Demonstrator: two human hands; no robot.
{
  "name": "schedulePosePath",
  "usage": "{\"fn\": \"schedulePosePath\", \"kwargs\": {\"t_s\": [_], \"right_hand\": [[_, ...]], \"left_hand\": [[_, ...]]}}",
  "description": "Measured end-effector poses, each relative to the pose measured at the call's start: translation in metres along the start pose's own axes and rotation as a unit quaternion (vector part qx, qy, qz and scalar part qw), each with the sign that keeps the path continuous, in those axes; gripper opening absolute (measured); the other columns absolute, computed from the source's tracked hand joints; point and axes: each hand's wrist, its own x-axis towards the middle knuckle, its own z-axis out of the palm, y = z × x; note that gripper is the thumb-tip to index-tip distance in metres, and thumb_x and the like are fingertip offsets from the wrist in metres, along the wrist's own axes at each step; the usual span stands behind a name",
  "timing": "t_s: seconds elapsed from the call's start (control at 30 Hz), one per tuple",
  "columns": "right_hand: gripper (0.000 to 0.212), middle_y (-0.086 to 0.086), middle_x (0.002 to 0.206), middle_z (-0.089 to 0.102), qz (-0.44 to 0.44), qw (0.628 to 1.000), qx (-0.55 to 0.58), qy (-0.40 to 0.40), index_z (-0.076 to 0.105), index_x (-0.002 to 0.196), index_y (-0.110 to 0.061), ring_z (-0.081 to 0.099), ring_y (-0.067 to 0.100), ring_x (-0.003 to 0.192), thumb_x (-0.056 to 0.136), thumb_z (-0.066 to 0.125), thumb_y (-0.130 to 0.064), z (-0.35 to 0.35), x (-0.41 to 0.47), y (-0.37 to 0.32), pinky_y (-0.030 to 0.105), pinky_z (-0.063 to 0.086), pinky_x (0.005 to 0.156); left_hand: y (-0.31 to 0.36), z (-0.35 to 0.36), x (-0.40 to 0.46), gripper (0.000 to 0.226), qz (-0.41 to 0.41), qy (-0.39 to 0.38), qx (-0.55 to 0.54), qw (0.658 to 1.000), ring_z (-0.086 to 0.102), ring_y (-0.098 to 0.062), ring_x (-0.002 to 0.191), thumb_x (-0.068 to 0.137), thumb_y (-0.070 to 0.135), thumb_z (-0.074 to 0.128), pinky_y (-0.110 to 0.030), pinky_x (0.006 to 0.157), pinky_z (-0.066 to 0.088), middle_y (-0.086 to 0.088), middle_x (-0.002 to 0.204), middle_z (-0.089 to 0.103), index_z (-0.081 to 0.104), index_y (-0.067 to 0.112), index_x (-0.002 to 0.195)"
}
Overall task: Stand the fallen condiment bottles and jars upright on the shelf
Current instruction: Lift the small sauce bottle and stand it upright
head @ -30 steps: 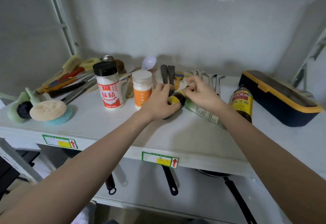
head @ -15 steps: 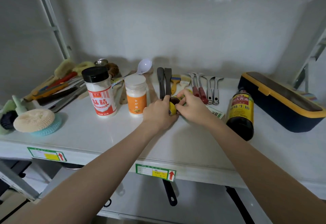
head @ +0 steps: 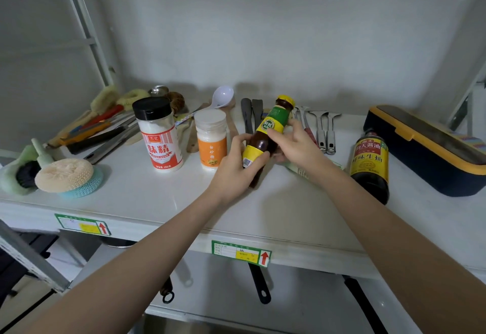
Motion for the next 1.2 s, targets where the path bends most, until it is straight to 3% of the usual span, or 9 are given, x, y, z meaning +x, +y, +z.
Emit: {"fn": "schedulePosePath", "kwargs": {"t_s": [0.17,0.33,0.47,0.53,0.67,0.77,0.93,1.03,1.2], "right_hand": [[0.048,0.005,0.100,0.066,-0.006,0.996,0.092,-0.010,0.042,0.125,-0.012,0.065,0.012,0.081,0.083,0.066,-0.013,-0.009,-0.002,-0.009,0.022,0.056,0.064],[0.030,-0.007,0.092,0.064,-0.104,0.994,0.007,0.027,0.058,0.096,-0.028,0.063,0.012,0.093,0.073,0.075,-0.017,-0.009,-0.001,-0.015,0.033,0.052,0.088],[0.042,-0.018,0.071,0.054,-0.165,0.977,-0.110,0.084,0.060,0.102,-0.017,0.054,-0.003,0.068,0.067,0.080,-0.028,-0.006,-0.001,-0.019,0.009,0.039,0.061],[0.050,-0.016,0.070,0.054,-0.183,0.962,-0.169,0.109,0.056,0.103,-0.016,0.053,0.003,0.066,0.064,0.080,-0.035,-0.004,0.000,-0.020,0.011,0.038,0.056],[0.060,-0.002,0.085,0.058,-0.205,0.934,-0.258,0.137,0.048,0.100,-0.013,0.054,0.021,0.080,0.062,0.078,-0.047,-0.002,0.002,-0.023,0.030,0.036,0.064],[0.064,0.006,0.098,0.064,-0.205,0.920,-0.305,0.136,0.046,0.101,-0.011,0.060,0.029,0.092,0.062,0.075,-0.053,0.000,0.004,-0.025,0.032,0.039,0.068],[0.053,-0.001,0.105,0.063,-0.176,0.956,-0.233,0.030,0.054,0.111,-0.016,0.059,0.017,0.100,0.072,0.072,-0.046,-0.003,0.007,-0.023,0.030,0.045,0.078],[0.058,-0.008,0.108,0.053,-0.129,0.976,-0.172,-0.041,0.046,0.124,-0.018,0.053,0.009,0.097,0.075,0.073,-0.034,-0.008,0.002,-0.018,0.022,0.044,0.079],[0.073,-0.008,0.124,0.055,-0.101,0.977,-0.147,-0.120,0.036,0.136,-0.024,0.054,0.011,0.110,0.074,0.075,-0.023,-0.014,0.000,0.001,0.027,0.044,0.093]], "left_hand": [[-0.008,-0.003,-0.003,0.033,-0.009,-0.070,-0.081,0.994,0.059,-0.011,0.093,0.089,0.030,0.059,-0.028,0.085,0.049,-0.013,0.115,0.061,0.040,0.025,0.115],[-0.007,-0.003,0.007,0.049,0.020,-0.062,-0.065,0.996,0.055,-0.012,0.110,0.082,0.031,0.067,-0.027,0.091,0.046,0.001,0.119,0.055,0.039,0.024,0.123],[-0.007,0.000,0.010,0.074,0.032,-0.043,0.031,0.998,0.044,-0.013,0.114,0.073,0.037,0.076,-0.021,0.095,0.037,-0.002,0.115,0.042,0.038,0.023,0.134],[-0.008,0.001,0.009,0.079,0.037,-0.034,0.059,0.997,0.047,-0.014,0.109,0.068,0.037,0.079,-0.022,0.095,0.040,-0.004,0.111,0.041,0.037,0.024,0.134],[-0.012,0.005,0.010,0.086,0.025,-0.055,0.052,0.997,0.054,-0.014,0.099,0.062,0.038,0.083,-0.028,0.089,0.049,-0.004,0.120,0.048,0.035,0.027,0.132],[-0.011,0.006,0.012,0.080,0.031,-0.044,0.047,0.997,0.055,-0.006,0.089,0.064,0.031,0.083,-0.009,0.074,0.045,-0.002,0.120,0.054,0.037,0.024,0.128],[-0.011,0.001,0.012,0.077,0.013,-0.050,0.048,0.997,0.055,-0.010,0.095,0.071,0.020,0.079,-0.011,0.068,0.045,0.004,0.114,0.053,0.033,0.015,0.132],[-0.013,-0.002,0.012,0.072,0.007,-0.068,0.040,0.997,0.054,-0.010,0.098,0.075,0.016,0.076,-0.011,0.068,0.047,0.006,0.112,0.051,0.032,0.013,0.132],[-0.015,-0.004,0.012,0.066,-0.010,-0.116,0.009,0.993,0.054,-0.018,0.116,0.081,0.009,0.069,-0.031,0.094,0.048,0.003,0.117,0.052,0.031,0.014,0.135]]}}
